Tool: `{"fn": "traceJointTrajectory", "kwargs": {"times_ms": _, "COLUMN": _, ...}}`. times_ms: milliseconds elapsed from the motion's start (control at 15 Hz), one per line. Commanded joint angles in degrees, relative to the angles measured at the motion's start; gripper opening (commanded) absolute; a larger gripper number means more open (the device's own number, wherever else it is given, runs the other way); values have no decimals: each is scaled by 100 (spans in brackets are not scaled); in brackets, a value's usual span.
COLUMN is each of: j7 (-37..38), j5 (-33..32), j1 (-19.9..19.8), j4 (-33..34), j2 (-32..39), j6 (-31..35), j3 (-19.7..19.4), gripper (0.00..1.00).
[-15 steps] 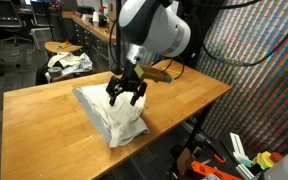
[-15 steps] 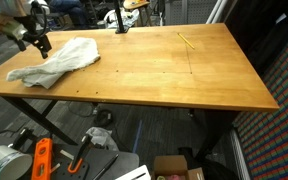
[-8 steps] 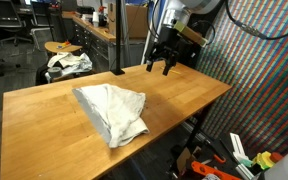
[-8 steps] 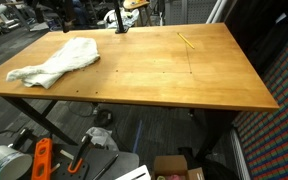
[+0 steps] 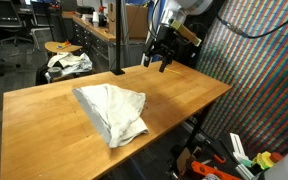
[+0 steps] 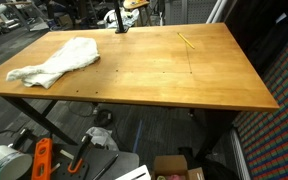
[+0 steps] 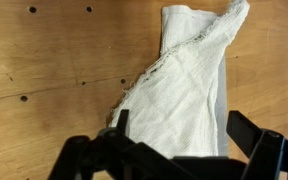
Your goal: Fold the towel in half
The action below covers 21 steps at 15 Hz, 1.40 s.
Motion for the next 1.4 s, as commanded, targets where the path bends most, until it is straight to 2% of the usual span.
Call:
{"fn": "traceJointTrajectory", "kwargs": {"times_ms": 0, "j7": 257, "j5": -10, "j1": 345, "j4": 328, "j2": 556, "j6": 422, "j3": -53, "gripper": 100}}
{"fn": "traceJointTrajectory", "kwargs": {"times_ms": 467, "j7": 407, "j5": 315, "j1": 514, "j4": 511, "j2": 1394, "j6": 2101, "j3": 2, "gripper": 100}}
{"fn": "traceJointTrajectory", "kwargs": {"times_ms": 933, "j7": 611, "j5": 59, "j1": 429, "j4": 678, "j2": 2007, "j6": 2416, "j3": -27, "gripper": 100}}
{"fn": "traceJointTrajectory", "kwargs": {"times_ms": 1333, "j7": 599, "j5": -2, "j1": 355, "j4": 648, "j2": 2186, "j6": 2579, "j3": -14, "gripper": 100}}
